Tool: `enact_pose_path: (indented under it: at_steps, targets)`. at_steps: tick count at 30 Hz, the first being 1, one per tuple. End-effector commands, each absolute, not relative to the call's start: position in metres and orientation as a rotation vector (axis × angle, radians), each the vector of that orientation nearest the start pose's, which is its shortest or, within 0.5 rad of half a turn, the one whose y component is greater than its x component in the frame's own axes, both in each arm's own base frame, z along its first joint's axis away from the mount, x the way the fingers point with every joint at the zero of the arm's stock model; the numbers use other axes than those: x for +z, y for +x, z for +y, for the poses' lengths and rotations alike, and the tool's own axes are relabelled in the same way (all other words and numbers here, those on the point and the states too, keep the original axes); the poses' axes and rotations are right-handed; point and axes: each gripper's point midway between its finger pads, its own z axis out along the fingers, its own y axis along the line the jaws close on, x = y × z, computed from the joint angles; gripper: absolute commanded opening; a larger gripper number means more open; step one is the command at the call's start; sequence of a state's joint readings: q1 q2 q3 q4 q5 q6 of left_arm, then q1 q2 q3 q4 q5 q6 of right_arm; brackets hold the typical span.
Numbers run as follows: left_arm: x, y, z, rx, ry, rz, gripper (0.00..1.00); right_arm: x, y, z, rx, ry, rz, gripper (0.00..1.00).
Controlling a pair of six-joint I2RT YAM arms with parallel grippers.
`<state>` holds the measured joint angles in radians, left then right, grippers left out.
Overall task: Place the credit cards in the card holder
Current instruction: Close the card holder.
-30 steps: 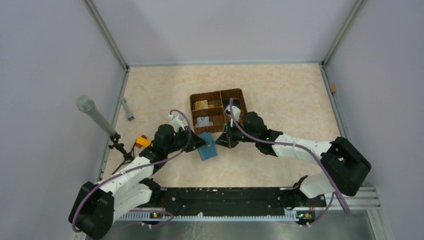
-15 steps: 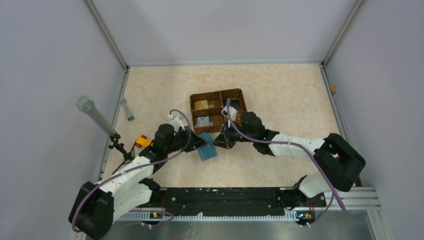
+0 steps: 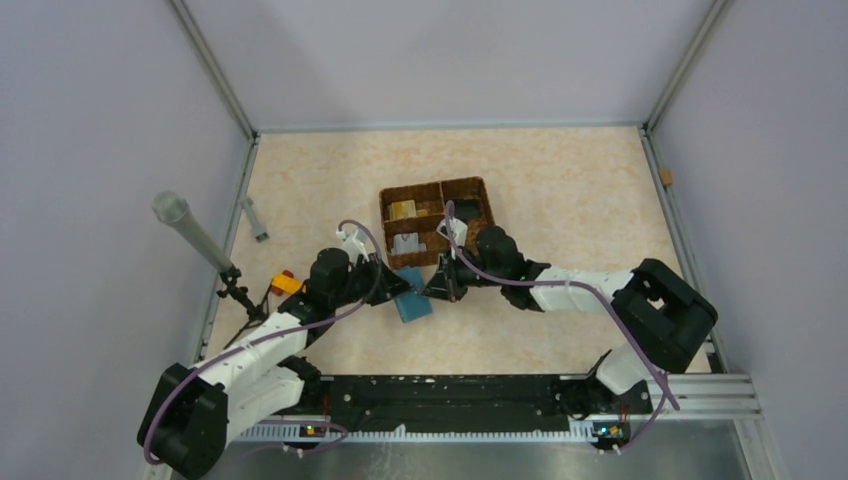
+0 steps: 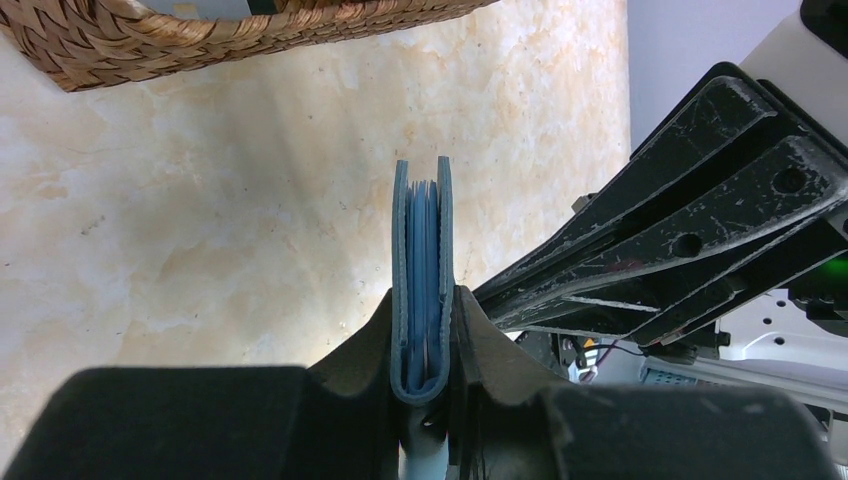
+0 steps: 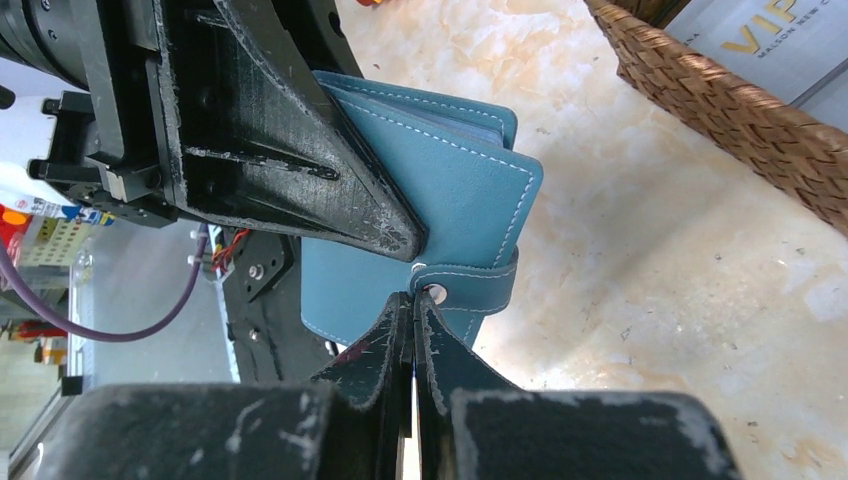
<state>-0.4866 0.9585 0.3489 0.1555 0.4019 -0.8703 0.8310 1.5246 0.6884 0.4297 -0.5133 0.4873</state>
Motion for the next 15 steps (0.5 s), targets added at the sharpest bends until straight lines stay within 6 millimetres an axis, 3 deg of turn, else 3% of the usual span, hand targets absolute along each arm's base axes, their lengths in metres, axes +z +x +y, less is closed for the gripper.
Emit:
enact_pose_path:
  at_steps: [1,15]
  targets:
    - [0.143,0.224,-0.230,-1.255,-0.127,2.127,0.00,0.136,0.189,0.384,1.397,-0.801,1.965,0.00]
    - [0.130,0.225,-0.228,-1.219,-0.155,2.180,0.00,0.142,0.188,0.387,1.422,-0.775,1.930,0.00]
